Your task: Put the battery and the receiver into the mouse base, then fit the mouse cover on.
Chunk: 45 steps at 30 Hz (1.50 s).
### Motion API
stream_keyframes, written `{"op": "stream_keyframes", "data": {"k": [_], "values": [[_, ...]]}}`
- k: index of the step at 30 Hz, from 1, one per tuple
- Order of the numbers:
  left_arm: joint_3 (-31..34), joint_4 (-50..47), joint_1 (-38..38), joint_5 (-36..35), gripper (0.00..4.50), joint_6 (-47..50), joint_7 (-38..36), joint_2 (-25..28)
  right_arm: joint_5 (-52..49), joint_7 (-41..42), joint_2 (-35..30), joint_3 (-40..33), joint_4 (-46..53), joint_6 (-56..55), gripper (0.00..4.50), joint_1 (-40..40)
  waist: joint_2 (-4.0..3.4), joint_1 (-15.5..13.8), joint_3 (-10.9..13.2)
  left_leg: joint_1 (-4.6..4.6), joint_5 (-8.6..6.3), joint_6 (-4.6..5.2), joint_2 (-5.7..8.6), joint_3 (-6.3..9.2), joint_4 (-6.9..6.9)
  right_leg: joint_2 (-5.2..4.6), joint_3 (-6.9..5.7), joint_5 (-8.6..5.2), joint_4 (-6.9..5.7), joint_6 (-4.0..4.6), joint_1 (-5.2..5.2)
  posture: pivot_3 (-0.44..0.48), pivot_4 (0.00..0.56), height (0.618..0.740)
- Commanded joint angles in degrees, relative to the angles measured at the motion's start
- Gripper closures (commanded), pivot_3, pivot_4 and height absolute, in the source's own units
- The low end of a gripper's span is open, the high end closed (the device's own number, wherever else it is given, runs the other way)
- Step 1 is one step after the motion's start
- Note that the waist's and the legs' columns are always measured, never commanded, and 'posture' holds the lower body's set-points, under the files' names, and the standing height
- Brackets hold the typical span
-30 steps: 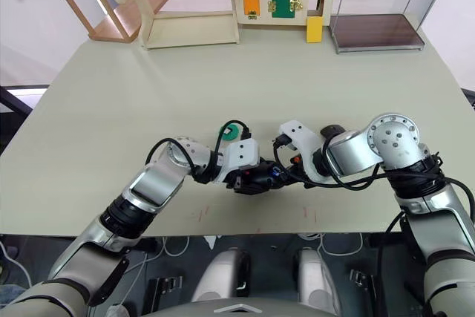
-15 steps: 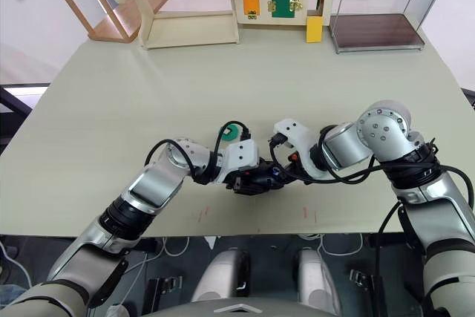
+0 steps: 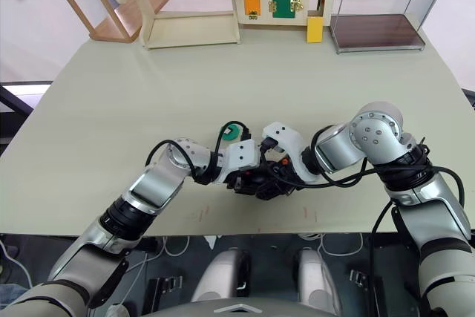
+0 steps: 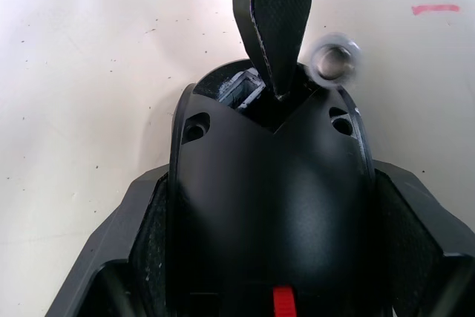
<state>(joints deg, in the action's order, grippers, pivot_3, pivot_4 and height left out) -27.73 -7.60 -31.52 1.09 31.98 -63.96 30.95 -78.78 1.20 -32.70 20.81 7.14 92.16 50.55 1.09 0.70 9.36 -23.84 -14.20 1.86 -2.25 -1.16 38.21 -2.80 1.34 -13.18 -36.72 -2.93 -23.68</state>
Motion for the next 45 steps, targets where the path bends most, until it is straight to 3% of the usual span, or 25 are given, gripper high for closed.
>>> {"op": "stream_keyframes", "data": {"k": [1, 7, 14, 19, 24, 28, 33, 36, 45], "values": [[-3.9, 2.4, 1.7, 1.8, 1.54, 0.6, -0.2, 0.2, 2.7, -0.2, -0.9, -1.5, 0.0, 0.3, 0.04, 0.5, 0.0, 0.0, 0.0, 0.0, 0.0, 0.0, 0.0, 0.0, 0.0, 0.0, 0.0, 0.0, 0.0, 0.0, 0.0, 0.0, 0.15, 0.74], [-3.9, 2.8, 1.5, 1.9, 1.54, 0.4, -0.1, 0.0, 7.3, 4.2, -2.7, -2.2, 3.8, 0.1, 0.04, 0.3, 0.0, -0.1, 0.0, 0.0, 0.0, 0.0, 0.01, 0.0, 0.01, 0.0, 0.0, 0.0, -0.01, 0.0, 0.0, 0.0, 0.15, 0.74], [-3.8, 3.1, 1.4, 1.9, 1.54, 0.2, 0.0, -0.1, 15.8, 17.4, -10.6, -3.1, 12.1, -7.6, 0.04, -4.4, -0.01, -0.2, 0.0, -0.05, 0.0, 0.0, 0.06, 0.01, -0.02, -0.04, -0.02, -0.04, 0.04, -0.05, -0.01, 0.0, 0.15, 0.74], [-3.7, 3.1, 1.4, 1.8, 1.54, 0.2, 0.0, 0.1, 27.4, 33.1, -21.0, -1.7, 18.2, -24.8, 0.04, -14.3, -0.01, -0.6, 0.0, -0.07, -0.01, -0.01, 0.1, 0.04, -0.01, -0.04, -0.09, -0.09, 0.1, -0.14, 0.01, 0.0, 0.15, 0.74], [-3.6, 3.2, 1.3, 1.8, 1.54, 0.2, -0.2, 0.1, 39.9, 46.7, -26.4, -0.6, 18.7, -44.8, 0.04, -24.9, -0.04, -0.3, 0.0, -0.01, -0.01, -0.01, 0.13, -0.04, -0.01, -0.03, -0.03, -0.16, 0.12, -0.26, 0.02, 0.0, 0.15, 0.74], [-3.5, 2.9, 1.4, 1.6, 1.54, 0.2, -0.5, 0.4, 45.1, 55.0, -25.2, -3.1, 16.4, -59.2, 0.04, -33.1, -0.04, -0.3, 0.0, -0.01, -0.01, -0.01, 0.12, -0.03, 0.01, 0.02, -0.07, -0.18, 0.1, -0.31, 0.05, 0.0, 0.15, 0.74], [-3.5, 2.5, 1.4, 1.6, 1.54, 0.5, -0.6, 0.7, 53.1, 60.9, -23.2, -2.8, 11.6, -72.4, 0.04, -37.5, -0.04, -0.3, 0.0, 0.02, -0.01, -0.01, 0.12, -0.06, 0.11, 0.02, -0.04, -0.18, 0.05, -0.31, 0.07, 0.0, 0.15, 0.74], [-3.5, 2.3, 1.5, 1.6, 1.54, 0.7, -0.7, 1.0, 58.4, 63.0, -21.2, -1.2, 6.8, -79.9, 0.04, -38.0, -0.04, -0.2, 0.0, 0.06, -0.01, -0.02, 0.12, -0.1, 0.12, 0.04, -0.04, -0.19, 0.01, -0.32, 0.08, 0.0, 0.15, 0.74], [-3.6, 1.6, 1.4, 1.5, 1.54, 1.2, -1.0, 1.3, 63.2, 67.7, -13.3, -1.5, -1.1, -88.9, 0.04, -36.2, -0.05, -0.2, 0.0, 0.07, 0.0, -0.02, 0.11, -0.15, 0.12, 0.11, -0.05, -0.14, -0.07, -0.23, 0.09, 0.0, 0.15, 0.74]]}}
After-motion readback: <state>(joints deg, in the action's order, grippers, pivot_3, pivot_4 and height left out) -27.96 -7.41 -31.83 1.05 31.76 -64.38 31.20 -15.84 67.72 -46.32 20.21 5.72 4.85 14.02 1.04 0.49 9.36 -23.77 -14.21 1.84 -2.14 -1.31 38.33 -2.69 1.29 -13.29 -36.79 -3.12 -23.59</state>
